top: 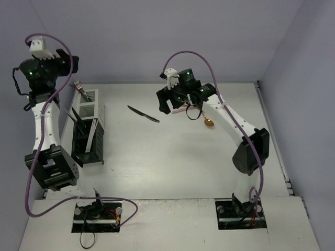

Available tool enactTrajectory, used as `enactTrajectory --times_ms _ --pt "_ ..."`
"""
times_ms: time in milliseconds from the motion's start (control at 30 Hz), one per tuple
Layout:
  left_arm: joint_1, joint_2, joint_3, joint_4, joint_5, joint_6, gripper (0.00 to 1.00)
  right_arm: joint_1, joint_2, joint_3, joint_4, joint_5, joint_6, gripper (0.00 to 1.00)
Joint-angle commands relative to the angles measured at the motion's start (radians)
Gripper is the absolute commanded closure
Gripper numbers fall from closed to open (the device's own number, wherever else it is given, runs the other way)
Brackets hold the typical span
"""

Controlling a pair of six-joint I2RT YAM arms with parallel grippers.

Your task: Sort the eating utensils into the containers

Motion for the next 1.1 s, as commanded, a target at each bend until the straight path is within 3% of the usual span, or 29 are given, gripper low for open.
enactTrajectory --times_ms 0,33,100,167,333,467,567,1067 --pt "-0.064 -0.120 0.149 -0.201 -0.001 0.214 0.31 0.003 0.100 0.062 0.030 0.077 -0.020 0.22" --pt "-0.112 -0.129 0.193 -0.352 -0.041 0.265 0.31 0.002 0.124 0.066 0.030 0.090 -0.019 0.23" --pt "-0.180 -0.150 0.224 -0.480 -0.143 0.366 0.31 -0.003 0.140 0.060 0.030 0.106 -0.013 0.23" --pt "-0.271 -0.186 0.190 -0.592 -0.239 0.364 0.31 -0.022 0.131 0.045 0.032 0.128 -0.005 0.23" --pt "-0.596 -0.298 -0.004 -0.616 -0.464 0.209 0.29 -0.124 0.053 -0.010 0.030 0.120 0.023 0.20" --pt "-0.790 -0.247 -0.047 -0.697 -0.701 -0.002 0.21 -0.235 -0.037 -0.084 0.027 0.096 0.017 0.19" --pt "-0.840 -0.157 -0.059 -0.746 -0.741 -0.147 0.14 -0.293 -0.107 -0.153 0.023 0.094 0.001 0.18" --pt "-0.762 0.361 0.246 -0.825 -0.580 -0.633 0.14 -0.408 -0.230 -0.292 -0.003 0.096 -0.014 0.16"
